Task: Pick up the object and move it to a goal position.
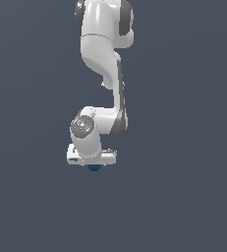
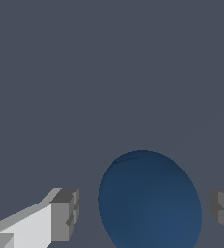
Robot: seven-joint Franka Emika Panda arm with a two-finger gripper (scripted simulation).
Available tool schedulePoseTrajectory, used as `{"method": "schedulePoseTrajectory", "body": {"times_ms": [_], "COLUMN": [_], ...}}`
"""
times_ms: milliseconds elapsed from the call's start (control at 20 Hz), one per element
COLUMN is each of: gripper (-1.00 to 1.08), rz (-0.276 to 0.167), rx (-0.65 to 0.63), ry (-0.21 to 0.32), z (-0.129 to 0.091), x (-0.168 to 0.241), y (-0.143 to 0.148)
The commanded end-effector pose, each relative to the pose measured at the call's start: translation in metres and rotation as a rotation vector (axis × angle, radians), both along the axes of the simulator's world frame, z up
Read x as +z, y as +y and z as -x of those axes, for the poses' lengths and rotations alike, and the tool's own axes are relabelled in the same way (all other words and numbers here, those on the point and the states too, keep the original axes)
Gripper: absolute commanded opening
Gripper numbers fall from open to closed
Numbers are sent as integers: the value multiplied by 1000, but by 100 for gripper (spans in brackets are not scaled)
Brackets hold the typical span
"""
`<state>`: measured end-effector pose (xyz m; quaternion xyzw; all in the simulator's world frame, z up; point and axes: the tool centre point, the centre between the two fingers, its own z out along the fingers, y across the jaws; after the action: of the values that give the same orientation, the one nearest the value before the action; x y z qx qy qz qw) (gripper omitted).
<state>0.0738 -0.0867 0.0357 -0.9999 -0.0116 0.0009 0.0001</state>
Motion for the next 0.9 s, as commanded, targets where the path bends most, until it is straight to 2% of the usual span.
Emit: {"method": "schedulePoseTrajectory", "body": {"times_ms": [0, 150, 200, 850], "gripper": [100, 100, -100, -100], "rz": [0, 0, 0, 0], "rx": [0, 0, 0, 0], "ry": [-2, -2, -2, -1], "z": [-1, -2, -2, 0], "x": [-5, -5, -5, -5], "y": [0, 0, 0, 0]}}
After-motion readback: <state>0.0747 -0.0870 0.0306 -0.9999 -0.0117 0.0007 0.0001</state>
